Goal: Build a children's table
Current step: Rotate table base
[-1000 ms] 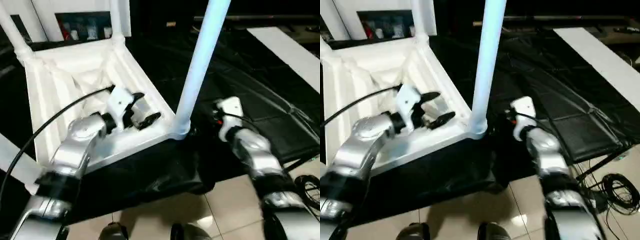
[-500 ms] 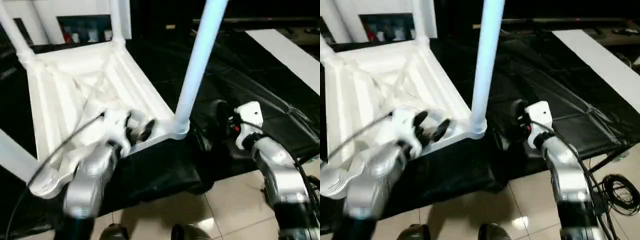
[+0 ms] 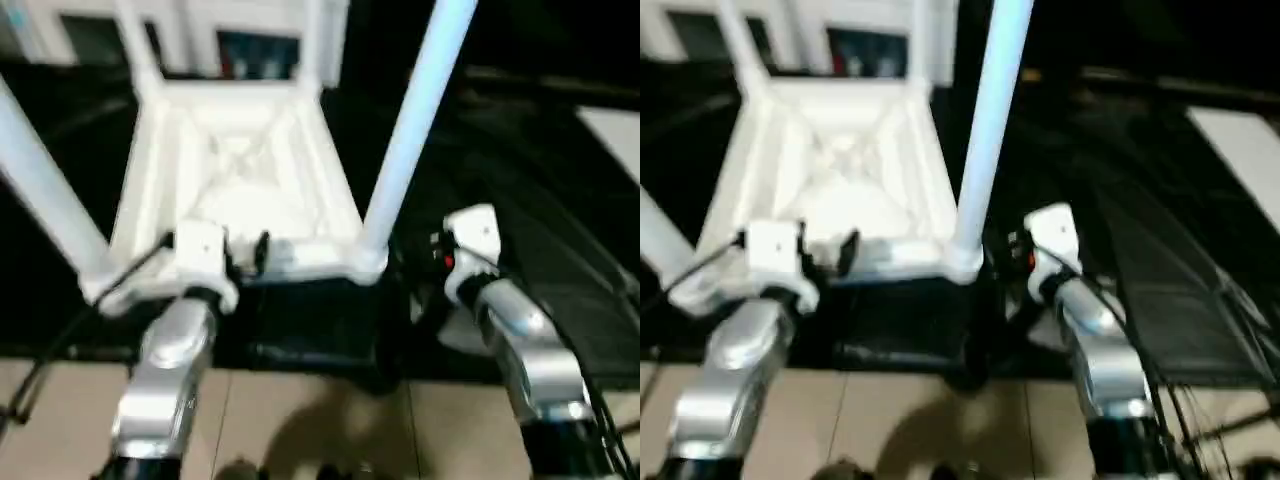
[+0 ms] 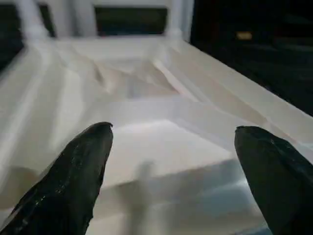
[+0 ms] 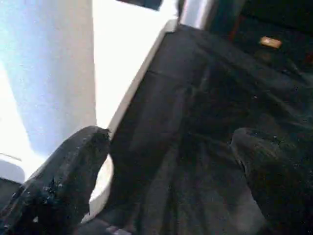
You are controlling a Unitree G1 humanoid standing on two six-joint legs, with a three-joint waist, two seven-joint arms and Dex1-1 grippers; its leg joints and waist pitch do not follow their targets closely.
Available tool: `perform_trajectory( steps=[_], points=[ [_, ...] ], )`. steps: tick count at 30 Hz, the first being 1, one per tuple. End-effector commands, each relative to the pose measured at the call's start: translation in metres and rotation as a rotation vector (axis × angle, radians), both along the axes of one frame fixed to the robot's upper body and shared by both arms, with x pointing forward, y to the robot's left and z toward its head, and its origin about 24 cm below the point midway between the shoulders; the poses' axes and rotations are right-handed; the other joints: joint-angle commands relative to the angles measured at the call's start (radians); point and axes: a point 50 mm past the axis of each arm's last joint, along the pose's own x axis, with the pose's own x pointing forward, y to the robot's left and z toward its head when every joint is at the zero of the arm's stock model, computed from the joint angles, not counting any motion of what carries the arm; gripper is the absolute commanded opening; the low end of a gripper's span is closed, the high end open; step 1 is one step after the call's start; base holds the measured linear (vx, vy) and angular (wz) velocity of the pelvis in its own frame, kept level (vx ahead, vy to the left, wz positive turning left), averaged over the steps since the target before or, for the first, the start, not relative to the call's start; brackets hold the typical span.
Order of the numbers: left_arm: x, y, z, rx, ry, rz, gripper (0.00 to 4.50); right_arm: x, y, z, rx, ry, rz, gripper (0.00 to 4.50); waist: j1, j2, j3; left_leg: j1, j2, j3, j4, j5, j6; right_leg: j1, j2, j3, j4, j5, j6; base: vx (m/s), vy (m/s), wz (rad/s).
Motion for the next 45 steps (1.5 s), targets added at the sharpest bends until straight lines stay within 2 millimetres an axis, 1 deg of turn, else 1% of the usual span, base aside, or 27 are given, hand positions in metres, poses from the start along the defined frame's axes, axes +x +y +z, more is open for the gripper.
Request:
perform_trajectory(
  steps=[1,2,3,5,7,8,9,10,11,12,13,14,15,16,17,19,21,22,23,25,26,27,28,30,35,40,45],
  points=[
    [-0.002,-0.005,0.004,-0.003,-0.021,-0.035,4.41,-0.002,-0.006,0.0,-0.006,0.01,-0.015,4.5,0.001,-0.013,-0.064,0.031,0.103,-0.036,-0.048,-0.001,0.17,0.017,-0.231,0.157,-0.098,-0.153,0.067,0.025,-0.156,0.3],
    [-0.003,-0.005,0.004,0.006,-0.025,-0.029,4.41,-0.002,-0.004,0.0,-0.018,0.013,-0.001,4.5,0.025,-0.022,-0.035,0.008,0.0,-0.004,-0.012,-0.102,0.084,0.065,-0.204,0.167,-0.156,-0.658,0.203,0.005,-0.117,0.12],
    [-0.004,-0.005,0.004,0.008,-0.026,-0.026,4.41,-0.003,-0.003,0.0,-0.021,0.015,0.005,4.5,0.03,-0.018,-0.036,0.016,-0.016,0.01,-0.007,-0.1,0.066,0.068,-0.171,0.152,-0.192,-0.943,0.275,0.005,-0.117,0.12],
    [-0.004,-0.005,0.004,0.012,-0.027,-0.022,4.41,-0.003,-0.003,-0.001,-0.026,0.018,0.012,4.5,0.035,-0.018,-0.038,0.016,-0.021,0.009,-0.027,-0.118,0.073,0.091,-0.141,0.13,-0.204,-0.931,0.294,-0.013,-0.073,0.01],
    [-0.006,-0.005,0.004,0.026,-0.026,-0.026,4.41,-0.005,0.001,-0.003,-0.028,0.026,0.013,4.5,0.021,0.007,-0.04,-0.006,0.039,-0.04,-0.077,-0.164,0.121,0.162,-0.205,-0.006,-0.216,-0.77,0.243,-0.002,-0.027,0.01],
    [-0.006,-0.005,0.004,0.029,-0.024,-0.028,4.41,-0.006,0.002,-0.004,-0.025,0.024,0.005,4.5,0.021,0.007,-0.04,-0.006,0.039,-0.04,-0.077,-0.164,0.121,0.162,-0.205,-0.006,-0.216,-0.77,0.243,0.045,0.046,0.32],
    [-0.006,-0.004,0.004,0.031,-0.023,-0.029,4.41,-0.006,0.002,-0.004,-0.024,0.023,-0.004,4.5,0.006,0.039,-0.041,-0.034,0.087,-0.072,-0.103,-0.238,0.11,0.203,-0.213,-0.038,-0.185,-0.719,0.178,0.045,0.046,0.32],
    [-0.007,-0.003,0.003,0.032,-0.018,-0.026,4.41,-0.007,0.003,-0.004,-0.008,0.027,-0.012,4.5,-0.011,0.062,-0.048,0.075,0.15,-0.076,-0.127,-0.337,0.072,0.131,-0.161,-0.024,-0.166,-0.676,0.137,0.074,0.041,0.25],
    [-0.007,-0.002,0.003,0.033,-0.016,-0.024,4.41,-0.007,0.004,-0.004,0.003,0.031,-0.016,4.5,-0.043,0.049,-0.03,0.129,0.269,-0.154,-0.227,-0.624,0.029,0.057,-0.131,-0.007,0.05,-0.248,0.029,0.093,-0.004,0.08],
    [-0.007,-0.002,0.003,0.033,-0.016,-0.024,4.41,-0.007,0.004,-0.004,0.003,0.031,-0.016,4.5,-0.043,0.049,-0.03,0.129,0.269,-0.154,-0.227,-0.624,0.029,0.057,-0.131,-0.007,0.05,-0.248,0.029,0.093,-0.004,0.08],
    [-0.008,-0.001,0.003,0.033,-0.015,-0.029,4.41,-0.007,0.004,-0.004,0.015,0.037,-0.019,4.5,-0.047,0.04,-0.02,0.151,0.219,-0.109,-0.222,-0.667,0.039,0.001,-0.136,0.023,0.068,-0.129,-0.034,0.114,-0.035,0.14],
    [-0.008,-0.001,0.003,0.033,-0.015,-0.033,4.41,-0.007,0.004,-0.004,0.018,0.04,-0.02,4.5,-0.07,0.022,-0.039,0.15,0.129,-0.068,-0.173,-0.533,0.079,0.014,-0.155,0.054,-0.012,-0.104,-0.07,0.068,-0.016,0.13],
    [-0.008,-0.001,0.003,0.033,-0.015,-0.033,4.41,-0.007,0.004,-0.004,0.015,0.038,-0.023,4.5,-0.061,0.003,-0.042,0.106,0.059,-0.017,-0.138,-0.443,0.095,0.06,-0.161,0.084,-0.057,-0.117,-0.086,0.115,-0.051,0.15],
    [-0.008,-0.001,0.003,0.032,-0.014,-0.033,4.41,-0.007,0.003,-0.004,0.009,0.036,-0.027,4.5,-0.013,-0.008,-0.056,-0.003,-0.004,-0.007,-0.016,-0.187,0.119,0.196,-0.257,0.187,-0.136,-0.315,-0.16,0.087,-0.061,0.09],
    [-0.008,-0.001,0.003,0.032,-0.014,-0.033,4.41,-0.007,0.003,-0.004,0.009,0.036,-0.027,4.5,0.01,-0.019,-0.07,-0.053,0.011,-0.035,0.051,-0.032,0.112,0.234,-0.288,0.225,-0.153,-0.366,-0.232,0.164,-0.064,0.17],
    [-0.008,-0.001,0.002,0.045,-0.013,-0.04,4.41,-0.007,0.0,-0.004,0.007,0.032,-0.05,4.5,0.013,0.001,-0.066,-0.107,0.02,-0.054,0.048,0.09,0.091,0.244,-0.247,0.187,-0.129,-0.141,-0.307,0.133,-0.017,0.11],
    [-0.009,-0.002,0.002,0.043,-0.012,-0.051,4.41,-0.008,-0.002,-0.004,0.006,0.033,-0.061,4.5,0.002,0.047,-0.074,-0.079,0.042,-0.048,-0.064,0.245,0.107,0.208,-0.149,0.069,-0.1,-0.059,-0.247,0.14,0.005,0.02],
    [-0.009,-0.003,0.001,0.04,-0.01,-0.073,4.41,-0.008,-0.003,-0.004,0.003,0.033,-0.064,4.5,-0.028,0.083,-0.077,-0.003,0.079,-0.088,-0.105,0.26,0.187,0.144,-0.076,0.014,-0.051,-0.053,-0.133,0.159,0.037,-0.04],
    [-0.01,-0.004,-0.001,0.046,0.002,-0.086,4.41,-0.009,-0.003,-0.004,0.003,0.033,-0.064,4.5,-0.062,0.099,-0.099,0.12,0.167,-0.194,-0.085,0.4,0.391,0.004,-0.072,0.017,0.063,-0.131,-0.034,0.174,0.034,-0.05],
    [-0.012,-0.006,-0.002,0.061,0.007,-0.184,4.41,-0.01,-0.003,-0.003,-0.002,0.029,-0.055,4.5,-0.054,0.07,-0.111,0.102,0.189,-0.207,-0.033,0.932,0.467,-0.045,-0.128,0.084,0.075,0.031,0.09,0.128,0.029,-0.05],
    [-0.013,-0.006,-0.002,0.071,0.007,-0.254,4.41,-0.01,-0.004,-0.003,-0.005,0.029,-0.051,4.5,-0.05,0.048,-0.112,0.068,0.142,-0.181,-0.015,1.133,0.397,-0.042,-0.153,0.122,0.032,0.186,0.142,-0.084,0.049,-0.15],
    [-0.014,-0.007,0.0,0.085,0.006,-0.334,4.41,-0.01,-0.004,-0.003,-0.004,0.032,-0.045,4.5,-0.047,-0.008,-0.105,-0.019,0.024,-0.107,-0.007,0.862,0.266,0.008,-0.162,0.151,-0.027,0.368,0.148,-0.084,0.049,-0.15],
    [-0.013,-0.006,0.002,0.111,0.007,-0.438,4.41,-0.01,-0.006,-0.003,-0.008,0.034,-0.038,4.5,-0.033,-0.015,-0.097,-0.052,-0.024,-0.069,-0.032,0.507,0.176,0.043,-0.158,0.147,-0.041,0.424,0.131,-0.105,0.021,0.0],
    [-0.01,-0.007,0.004,0.122,0.018,-0.505,4.41,-0.009,-0.007,-0.002,-0.011,0.035,-0.033,4.5,-0.04,0.0,-0.095,-0.05,0.001,-0.06,-0.075,0.2,0.082,0.068,-0.16,0.135,-0.044,0.328,0.052,0.0,0.0,0.0],
    [-0.004,-0.009,0.007,0.151,0.043,-0.638,4.41,-0.008,-0.013,-0.002,-0.026,0.04,-0.025,4.5,-0.066,0.033,-0.066,-0.027,0.054,-0.046,-0.128,-0.183,-0.048,0.047,-0.142,0.111,-0.083,-0.197,-0.123,-0.073,-0.028,-0.02],
    [0.006,-0.01,0.003,0.213,0.166,-0.885,4.41,-0.006,-0.033,0.003,-0.11,0.072,0.082,4.5,-0.057,0.029,-0.064,-0.015,0.06,-0.02,-0.132,-0.266,-0.074,0.025,-0.145,0.118,-0.103,-0.393,-0.067,-0.07,-0.001,0.02],
    [0.018,-0.008,0.001,0.338,0.271,-1.059,4.41,-0.019,-0.039,0.009,-0.187,0.12,0.355,4.5,-0.054,0.03,-0.069,-0.027,0.064,-0.016,-0.133,-0.218,-0.056,0.035,-0.148,0.117,-0.098,-0.333,-0.083,0.0,0.0,0.0]
  ],
)
